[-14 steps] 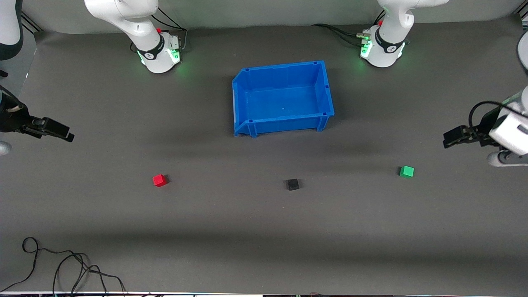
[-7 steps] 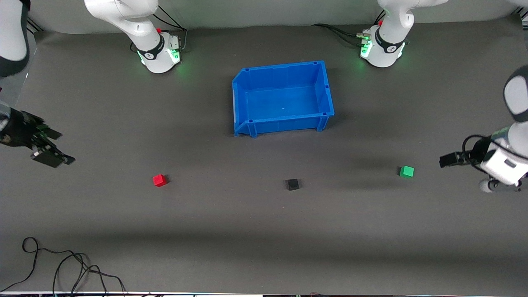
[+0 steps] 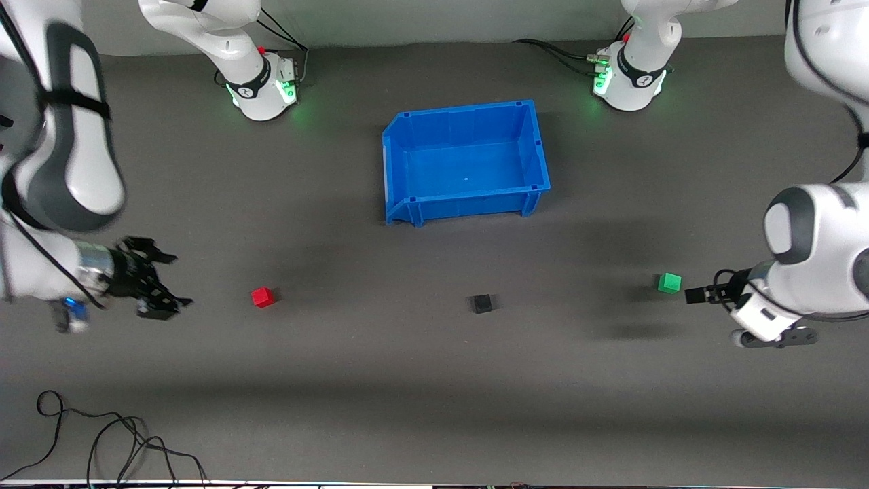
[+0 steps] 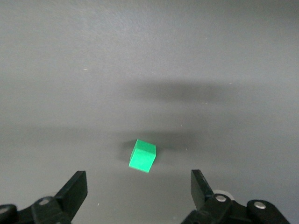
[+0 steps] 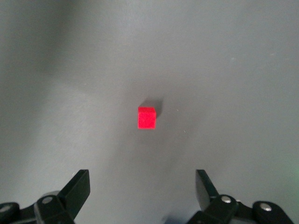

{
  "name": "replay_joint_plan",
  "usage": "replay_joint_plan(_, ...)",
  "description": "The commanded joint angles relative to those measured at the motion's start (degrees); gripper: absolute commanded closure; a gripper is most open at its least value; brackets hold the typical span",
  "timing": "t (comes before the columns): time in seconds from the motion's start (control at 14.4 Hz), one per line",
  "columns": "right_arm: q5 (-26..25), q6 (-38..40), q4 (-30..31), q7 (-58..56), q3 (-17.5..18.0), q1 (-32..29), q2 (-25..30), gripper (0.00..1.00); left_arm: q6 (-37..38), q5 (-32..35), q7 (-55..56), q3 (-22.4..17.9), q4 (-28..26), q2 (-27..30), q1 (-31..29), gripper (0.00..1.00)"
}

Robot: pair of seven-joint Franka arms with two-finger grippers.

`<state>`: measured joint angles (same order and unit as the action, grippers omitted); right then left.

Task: Attach green and red cubes to black cube
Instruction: 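Grasp the red cube with the right gripper while the left gripper grasps the green cube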

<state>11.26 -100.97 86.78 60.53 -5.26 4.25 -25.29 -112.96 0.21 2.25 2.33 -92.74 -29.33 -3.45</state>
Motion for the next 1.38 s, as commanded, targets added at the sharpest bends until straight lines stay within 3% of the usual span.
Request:
replay_joint_plan(0.0,0.95,-7.80,2.77,0.03,-0.19,2.33,-4.67,0.00,-1.03,0.14,-3.20,-0.05,0.28,-2.83,0.29,0.14)
replay_joint_plan(0.28,1.04,-17.66,6.56,-2.88,-0.10,3.83,-9.42,0.00,-5.86,0.14,-14.09,-0.14,-0.16,-9.07,-1.56,0.28)
replay_joint_plan(0.48,1.04,-21.10,7.26,-3.66,-0.10,4.01,-12.50,0.00,-5.86,0.23,-15.35,-0.14,-2.97,-8.56,-1.21,0.30)
replay_joint_plan(0.97,3.06,-26.20,12.97,-4.55,-0.10,4.10,-12.51,0.01,-6.21,0.23,-18.25,-0.14,-7.71,-6.35,-0.85,0.31)
replay_joint_plan(1.25,3.06,-26.03,14.03,-4.55,-0.10,4.10,-11.89,0.40,-7.18,0.23,-18.25,-0.05,-8.43,-6.44,-0.68,0.52)
replay_joint_plan(1.32,3.06,-25.94,13.95,-4.55,-0.10,4.10,-11.89,0.51,-7.10,0.23,-18.51,-0.05,-8.08,-6.36,-0.85,0.63)
